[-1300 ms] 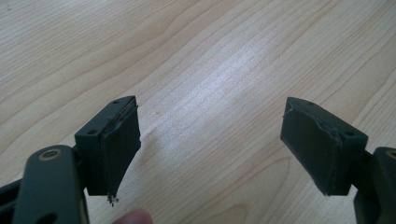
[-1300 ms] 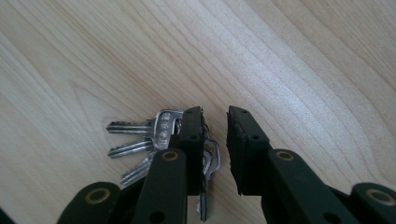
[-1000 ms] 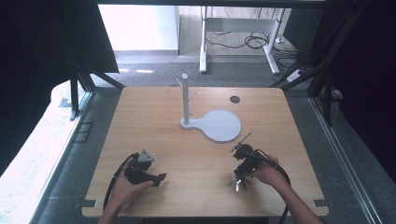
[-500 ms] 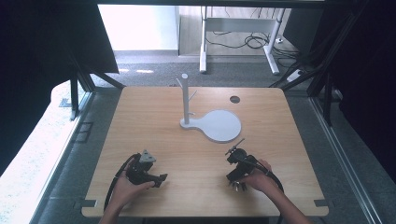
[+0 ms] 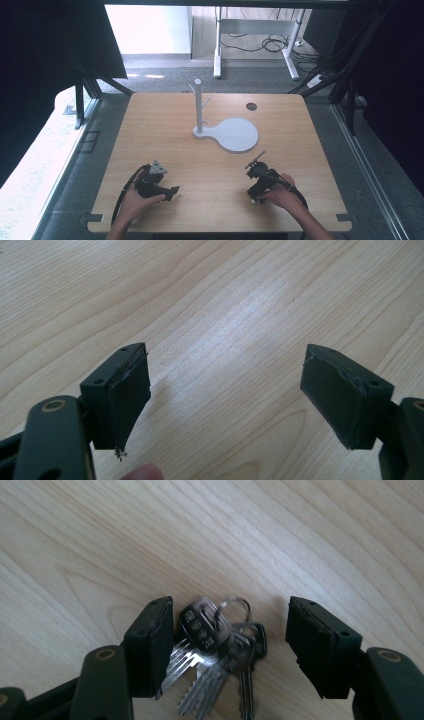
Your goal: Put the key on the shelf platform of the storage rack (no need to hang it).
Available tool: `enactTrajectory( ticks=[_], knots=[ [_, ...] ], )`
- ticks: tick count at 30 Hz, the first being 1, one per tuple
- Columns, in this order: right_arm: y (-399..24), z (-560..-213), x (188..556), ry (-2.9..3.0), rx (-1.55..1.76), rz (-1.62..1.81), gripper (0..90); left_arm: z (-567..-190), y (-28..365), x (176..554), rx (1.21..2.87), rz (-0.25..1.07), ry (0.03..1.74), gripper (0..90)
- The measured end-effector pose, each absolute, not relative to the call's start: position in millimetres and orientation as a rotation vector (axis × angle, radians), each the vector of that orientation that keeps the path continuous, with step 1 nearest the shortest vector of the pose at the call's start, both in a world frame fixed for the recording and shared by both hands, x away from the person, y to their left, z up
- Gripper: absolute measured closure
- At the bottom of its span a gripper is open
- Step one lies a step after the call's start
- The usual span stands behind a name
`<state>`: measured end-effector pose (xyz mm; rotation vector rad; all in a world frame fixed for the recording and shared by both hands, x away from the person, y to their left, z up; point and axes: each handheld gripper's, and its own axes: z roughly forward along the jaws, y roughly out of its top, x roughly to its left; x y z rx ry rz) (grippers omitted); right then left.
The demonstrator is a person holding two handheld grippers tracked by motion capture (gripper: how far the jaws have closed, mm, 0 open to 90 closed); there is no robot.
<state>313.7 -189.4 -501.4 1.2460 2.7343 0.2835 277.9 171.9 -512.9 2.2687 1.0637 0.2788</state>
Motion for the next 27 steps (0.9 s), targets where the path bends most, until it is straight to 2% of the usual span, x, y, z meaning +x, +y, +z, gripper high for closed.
enactTrajectory(
  ticks=[10,19,27],
  knots=[
    [-196.3,-502.6,310.3,2.749,1.286,0.293,42.1,-513.2,170.9,277.8,2.273,0.280,1.059,20.2],
    [-198.2,-500.2,308.4,2.777,1.254,0.280,58.4,-514.1,169.7,277.8,2.278,0.276,1.058,20.2],
    [-199.3,-498.7,309.4,2.819,1.195,0.286,63.4,-514.4,169.1,277.7,2.279,0.276,1.061,20.2]
  ],
)
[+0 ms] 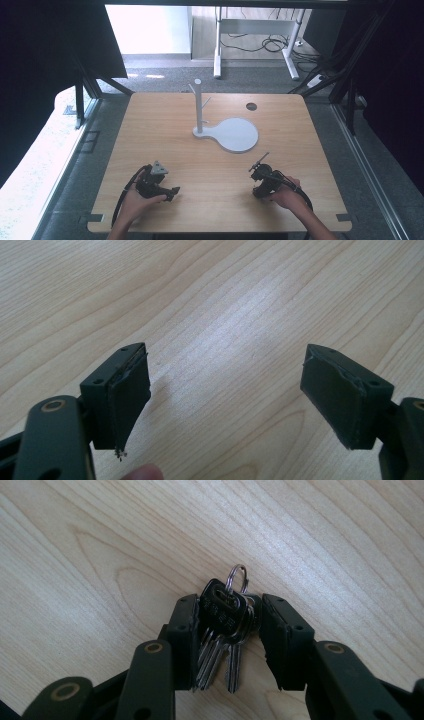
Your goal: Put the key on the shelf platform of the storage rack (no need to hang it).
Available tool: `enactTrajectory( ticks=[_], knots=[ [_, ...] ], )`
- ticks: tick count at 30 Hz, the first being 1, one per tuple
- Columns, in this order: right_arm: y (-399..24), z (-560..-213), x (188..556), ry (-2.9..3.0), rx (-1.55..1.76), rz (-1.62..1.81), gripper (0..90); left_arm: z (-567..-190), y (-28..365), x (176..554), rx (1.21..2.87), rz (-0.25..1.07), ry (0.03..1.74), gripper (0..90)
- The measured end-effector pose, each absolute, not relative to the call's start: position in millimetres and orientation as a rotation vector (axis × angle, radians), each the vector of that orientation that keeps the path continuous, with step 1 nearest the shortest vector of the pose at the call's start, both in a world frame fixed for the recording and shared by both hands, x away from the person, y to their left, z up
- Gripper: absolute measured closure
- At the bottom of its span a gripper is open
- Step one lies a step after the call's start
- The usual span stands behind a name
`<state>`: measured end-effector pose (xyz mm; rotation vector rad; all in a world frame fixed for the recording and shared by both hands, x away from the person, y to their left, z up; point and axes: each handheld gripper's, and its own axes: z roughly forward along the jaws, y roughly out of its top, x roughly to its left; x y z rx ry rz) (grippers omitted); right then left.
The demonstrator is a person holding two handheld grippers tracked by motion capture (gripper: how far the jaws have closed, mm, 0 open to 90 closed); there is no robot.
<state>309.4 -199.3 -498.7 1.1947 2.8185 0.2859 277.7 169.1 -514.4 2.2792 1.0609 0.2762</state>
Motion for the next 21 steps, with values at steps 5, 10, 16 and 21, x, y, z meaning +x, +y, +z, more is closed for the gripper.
enactTrajectory(
  ticks=[5,10,16,21],
  knots=[
    [-198.9,-495.8,310.2,2.831,1.165,0.293,67.4,-514.2,169.4,277.7,2.279,0.276,1.059,20.2],
    [-197.7,-495.6,310.5,2.838,1.151,0.285,67.6,-514.1,169.5,277.8,2.278,0.277,1.060,20.2],
    [-196.4,-492.8,309.4,2.854,1.118,0.283,70.3,-514.4,169.1,277.7,2.278,0.276,1.061,20.2],
    [-197.7,-490.5,309.0,2.854,1.117,0.286,72.5,-514.4,168.9,277.9,2.283,0.280,1.054,20.2]
  ],
)
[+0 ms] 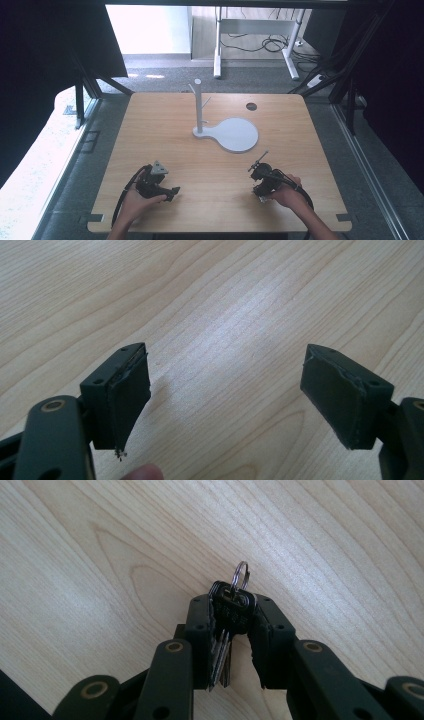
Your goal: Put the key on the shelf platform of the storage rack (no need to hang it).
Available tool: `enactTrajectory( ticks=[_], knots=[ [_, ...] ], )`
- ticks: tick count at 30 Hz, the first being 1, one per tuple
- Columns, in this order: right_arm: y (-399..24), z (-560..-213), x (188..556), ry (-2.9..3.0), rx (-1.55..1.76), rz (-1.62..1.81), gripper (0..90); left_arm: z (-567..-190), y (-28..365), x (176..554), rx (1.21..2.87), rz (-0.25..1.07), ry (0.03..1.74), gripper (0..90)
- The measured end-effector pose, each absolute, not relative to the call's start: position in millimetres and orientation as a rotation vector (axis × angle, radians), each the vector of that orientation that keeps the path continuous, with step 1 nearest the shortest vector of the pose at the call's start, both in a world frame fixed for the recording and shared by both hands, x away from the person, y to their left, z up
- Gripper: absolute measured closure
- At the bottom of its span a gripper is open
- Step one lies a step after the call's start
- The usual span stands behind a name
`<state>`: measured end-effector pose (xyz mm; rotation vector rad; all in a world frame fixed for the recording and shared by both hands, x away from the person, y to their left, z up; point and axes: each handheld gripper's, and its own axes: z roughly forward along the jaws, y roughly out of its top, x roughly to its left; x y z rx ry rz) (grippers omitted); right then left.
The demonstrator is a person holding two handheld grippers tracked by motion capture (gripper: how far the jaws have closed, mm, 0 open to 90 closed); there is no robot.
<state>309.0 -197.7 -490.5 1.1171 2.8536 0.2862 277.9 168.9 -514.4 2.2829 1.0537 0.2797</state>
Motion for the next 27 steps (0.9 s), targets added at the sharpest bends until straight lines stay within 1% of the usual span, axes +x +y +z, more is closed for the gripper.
enactTrajectory(
  ticks=[16,27],
  knots=[
    [-205,-482,309,2.872,1.123,0.338,80.8,-514,169,278,2.283,0.279,1.054,20.2],
    [-210,-479,309,2.883,1.137,0.340,81.2,-515,168,278,2.286,0.278,1.055,20.2]
  ],
)
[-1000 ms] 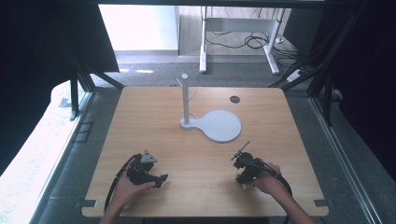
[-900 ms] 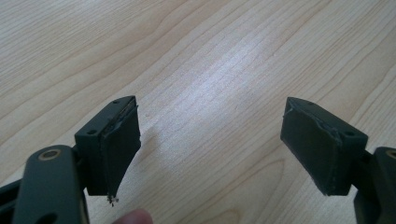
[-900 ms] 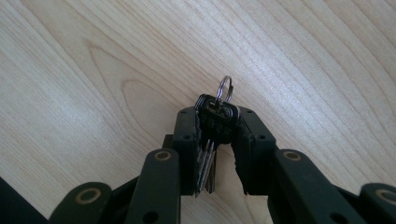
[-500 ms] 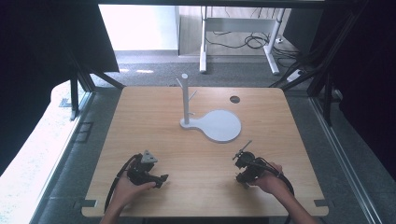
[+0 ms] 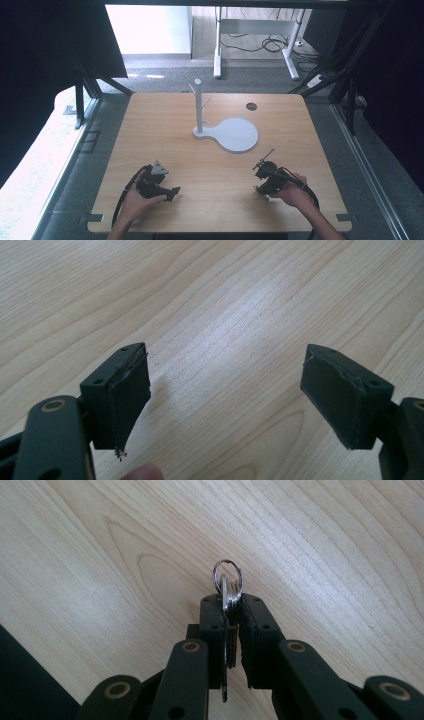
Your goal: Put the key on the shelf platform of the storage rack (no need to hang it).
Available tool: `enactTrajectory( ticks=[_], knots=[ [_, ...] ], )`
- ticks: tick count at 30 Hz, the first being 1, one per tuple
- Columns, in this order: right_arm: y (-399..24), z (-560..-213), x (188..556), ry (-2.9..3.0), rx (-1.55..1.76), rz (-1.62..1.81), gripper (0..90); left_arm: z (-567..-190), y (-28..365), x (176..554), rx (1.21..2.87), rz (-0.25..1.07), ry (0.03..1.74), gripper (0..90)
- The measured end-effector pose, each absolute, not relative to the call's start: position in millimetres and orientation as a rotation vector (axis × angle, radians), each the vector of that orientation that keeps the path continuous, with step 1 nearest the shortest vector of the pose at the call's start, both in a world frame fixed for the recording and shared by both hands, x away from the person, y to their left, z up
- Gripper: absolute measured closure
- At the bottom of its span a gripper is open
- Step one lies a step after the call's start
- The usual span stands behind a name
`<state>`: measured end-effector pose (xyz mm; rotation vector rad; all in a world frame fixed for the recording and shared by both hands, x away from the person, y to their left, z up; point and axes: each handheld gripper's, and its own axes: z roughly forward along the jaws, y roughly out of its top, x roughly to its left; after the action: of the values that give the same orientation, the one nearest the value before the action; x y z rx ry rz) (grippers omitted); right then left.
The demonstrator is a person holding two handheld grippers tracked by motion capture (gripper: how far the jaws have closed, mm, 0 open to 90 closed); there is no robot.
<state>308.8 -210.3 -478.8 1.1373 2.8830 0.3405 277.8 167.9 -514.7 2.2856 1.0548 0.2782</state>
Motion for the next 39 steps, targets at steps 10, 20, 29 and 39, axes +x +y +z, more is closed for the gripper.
enactTrajectory(
  ticks=[10,20,29,39],
  knots=[
    [-218,-466,309,2.860,1.134,0.390,89.5,-515,167,278,2.291,0.277,1.051,20.2],
    [-217,-464,309,2.866,1.134,0.393,90.0,-516,168,278,2.288,0.273,1.053,20.2],
    [-220,-448,311,2.874,1.110,0.379,90.0,-515,168,278,2.284,0.276,1.056,20.2],
    [-223,-420,316,2.857,1.096,0.386,90.0,-516,168,279,2.293,0.276,1.047,20.2]
  ],
)
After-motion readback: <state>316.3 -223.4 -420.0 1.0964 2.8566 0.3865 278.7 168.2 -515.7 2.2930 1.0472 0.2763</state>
